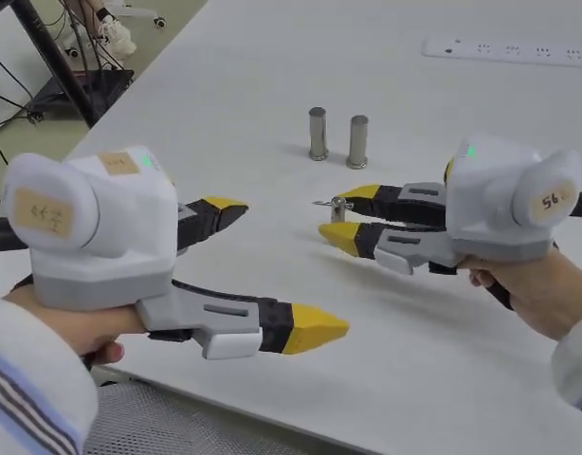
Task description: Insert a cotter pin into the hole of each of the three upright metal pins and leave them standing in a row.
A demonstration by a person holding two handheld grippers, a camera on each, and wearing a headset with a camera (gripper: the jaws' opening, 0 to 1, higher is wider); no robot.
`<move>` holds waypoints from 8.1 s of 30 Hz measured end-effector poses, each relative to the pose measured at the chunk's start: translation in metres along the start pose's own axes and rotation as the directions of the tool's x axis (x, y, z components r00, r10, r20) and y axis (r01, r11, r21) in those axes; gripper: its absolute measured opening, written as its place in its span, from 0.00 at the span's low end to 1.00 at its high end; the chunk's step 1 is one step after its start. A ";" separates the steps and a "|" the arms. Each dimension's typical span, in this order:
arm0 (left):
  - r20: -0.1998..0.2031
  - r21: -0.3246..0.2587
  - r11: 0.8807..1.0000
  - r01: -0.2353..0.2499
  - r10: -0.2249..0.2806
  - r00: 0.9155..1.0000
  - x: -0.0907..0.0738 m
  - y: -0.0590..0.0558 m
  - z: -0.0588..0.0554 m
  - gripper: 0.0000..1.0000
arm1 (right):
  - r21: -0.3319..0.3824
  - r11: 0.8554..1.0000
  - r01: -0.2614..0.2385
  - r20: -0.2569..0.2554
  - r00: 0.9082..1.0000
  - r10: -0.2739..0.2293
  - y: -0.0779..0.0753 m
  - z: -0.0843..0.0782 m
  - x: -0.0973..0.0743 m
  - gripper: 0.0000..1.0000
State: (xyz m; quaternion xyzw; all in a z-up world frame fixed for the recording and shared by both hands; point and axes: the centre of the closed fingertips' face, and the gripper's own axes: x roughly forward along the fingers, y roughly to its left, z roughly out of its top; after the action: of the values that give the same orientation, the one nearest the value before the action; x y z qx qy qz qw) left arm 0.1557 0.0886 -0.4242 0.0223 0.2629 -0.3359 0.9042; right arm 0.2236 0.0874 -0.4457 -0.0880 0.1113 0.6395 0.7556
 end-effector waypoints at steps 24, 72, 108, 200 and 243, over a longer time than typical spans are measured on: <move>0.108 -0.049 0.999 -0.013 0.018 0.994 -0.011 0.003 0.026 0.98 | 0.156 0.973 0.169 -0.046 0.985 -0.164 0.015 0.026 -0.097 0.82; 0.090 -0.026 0.997 -0.078 0.080 0.993 0.017 0.082 0.060 0.89 | 0.337 0.872 0.355 -0.191 0.933 -0.305 0.021 -0.025 -0.165 0.97; 0.028 -0.072 0.977 -0.199 0.202 0.979 0.115 0.155 0.045 0.33 | 0.392 0.833 0.391 -0.226 0.918 -0.325 0.025 -0.039 -0.173 0.95; 0.039 0.177 0.972 0.154 -0.164 0.986 0.094 -0.043 0.078 0.10 | 0.390 0.838 0.382 -0.201 0.923 -0.327 0.033 -0.037 -0.179 0.98; -0.027 0.118 0.990 0.081 -0.078 0.997 0.119 -0.068 0.018 0.10 | 0.396 0.846 0.356 -0.231 0.931 -0.283 0.041 -0.045 -0.173 0.96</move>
State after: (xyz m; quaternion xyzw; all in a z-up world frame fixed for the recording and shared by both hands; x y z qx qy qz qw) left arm 0.1981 -0.0388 -0.4582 0.0694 0.2534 -0.3864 0.8841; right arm 0.1530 -0.0818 -0.4405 0.0117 0.2954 0.4541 0.8405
